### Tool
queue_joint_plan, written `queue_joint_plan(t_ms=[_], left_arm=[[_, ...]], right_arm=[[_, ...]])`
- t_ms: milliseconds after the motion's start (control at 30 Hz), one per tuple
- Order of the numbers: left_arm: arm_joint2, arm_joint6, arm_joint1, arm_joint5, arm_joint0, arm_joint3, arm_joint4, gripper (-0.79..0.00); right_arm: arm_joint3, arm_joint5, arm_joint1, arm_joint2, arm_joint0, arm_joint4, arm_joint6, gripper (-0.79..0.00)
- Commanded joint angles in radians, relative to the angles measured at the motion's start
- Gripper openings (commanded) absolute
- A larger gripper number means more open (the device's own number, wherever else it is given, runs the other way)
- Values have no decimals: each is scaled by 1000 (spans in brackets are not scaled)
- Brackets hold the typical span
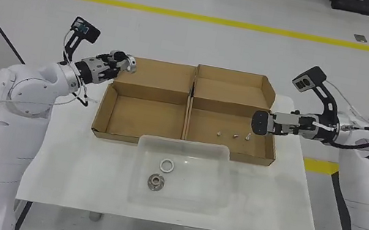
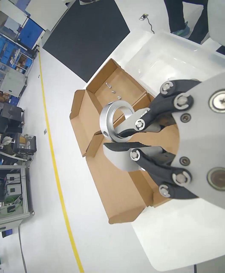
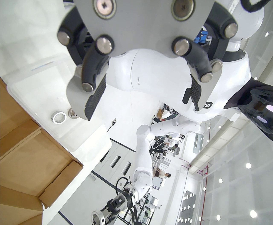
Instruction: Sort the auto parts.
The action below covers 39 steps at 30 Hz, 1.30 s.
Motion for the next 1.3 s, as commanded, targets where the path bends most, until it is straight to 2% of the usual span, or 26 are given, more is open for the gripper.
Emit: queue_joint_plan(t_ms=[0,100,200,433,667,967,1267], left_arm=[[0,0,0,0,0,0,0,-785],[8,3,0,5,5,-7,5,-785],[42,-31,2,14,-25,-12,45,-785],[228,-176,-11,76,-197,107,198,-785],[417,-272,-39,49,-359,281,282,-785],[623,-302,-100,101,-487,458,281,-785],[784,-319,-173,191,-546,611,237,-785]], right_arm=[[0,0,0,0,0,0,0,0],[0,0,0,0,0,0,0,0],[0,0,0,0,0,0,0,0],[0,0,0,0,0,0,0,0],[0,0,0,0,0,0,0,0],[0,0,0,0,0,0,0,0],[0,0,0,0,0,0,0,0]])
